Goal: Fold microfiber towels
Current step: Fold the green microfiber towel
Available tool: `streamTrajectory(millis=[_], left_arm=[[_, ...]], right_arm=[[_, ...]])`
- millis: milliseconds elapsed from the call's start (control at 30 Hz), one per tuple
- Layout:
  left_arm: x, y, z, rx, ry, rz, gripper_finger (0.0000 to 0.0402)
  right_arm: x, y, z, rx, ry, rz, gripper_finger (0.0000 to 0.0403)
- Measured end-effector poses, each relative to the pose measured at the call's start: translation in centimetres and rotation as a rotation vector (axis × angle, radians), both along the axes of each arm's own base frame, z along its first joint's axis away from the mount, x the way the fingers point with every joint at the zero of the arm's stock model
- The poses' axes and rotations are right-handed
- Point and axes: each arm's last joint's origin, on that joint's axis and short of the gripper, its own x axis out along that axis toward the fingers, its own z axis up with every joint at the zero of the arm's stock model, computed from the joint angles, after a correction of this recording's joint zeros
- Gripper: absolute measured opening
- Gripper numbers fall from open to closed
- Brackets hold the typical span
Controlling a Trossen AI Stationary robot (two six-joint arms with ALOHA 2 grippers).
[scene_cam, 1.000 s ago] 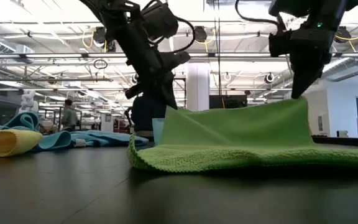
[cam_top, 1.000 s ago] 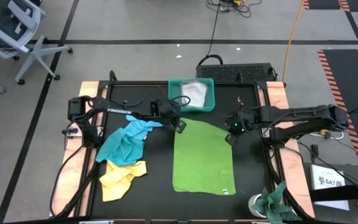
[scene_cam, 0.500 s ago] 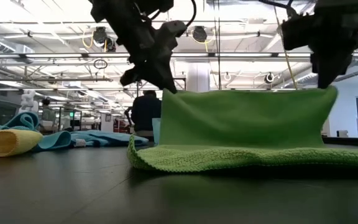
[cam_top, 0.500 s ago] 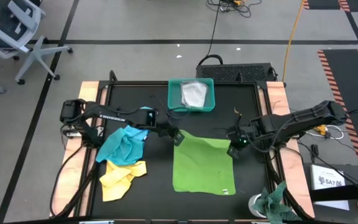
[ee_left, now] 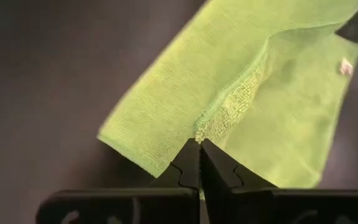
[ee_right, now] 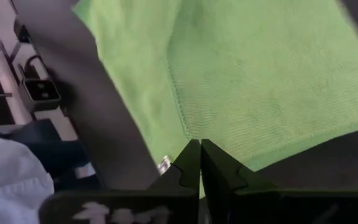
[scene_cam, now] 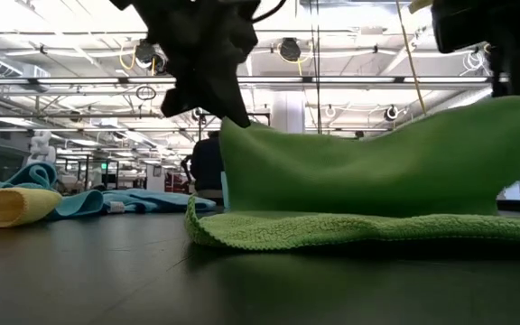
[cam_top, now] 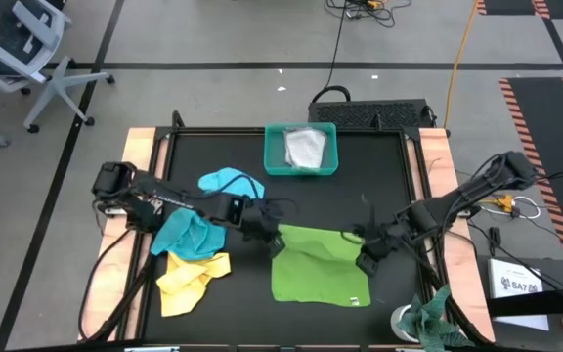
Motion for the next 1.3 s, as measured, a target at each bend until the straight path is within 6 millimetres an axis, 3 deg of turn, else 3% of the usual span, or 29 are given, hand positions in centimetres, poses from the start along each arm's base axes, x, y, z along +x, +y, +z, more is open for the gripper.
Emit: streamTrajectory(millis=[433,600,767,967,1300], left_arm=[[-1.4,-6.3,0.0,-0.066,-0.027,0.026,0.0003],[-0.5,-8.8,-1.6,-0.128,-0.082,0.053,0.0004],[0.4,-11.0,-4.7,-0.189,-0.079,0.077,0.0005],[0.1,-12.3,-6.8,-0.236,0.002,0.081,0.0005],[-0.1,-12.8,-6.9,-0.255,0.008,0.086,0.0011]], right_arm=[[-0.7,5.6,-2.6,0.068,0.109,0.077,0.0],[-1.5,6.7,-2.6,0.077,0.112,0.114,0.0],[-2.0,7.1,-2.6,0.078,0.118,0.127,0.0],[-2.0,7.5,-3.0,0.073,0.121,0.131,0.0],[-1.0,8.9,-5.6,0.032,0.152,0.172,0.0]])
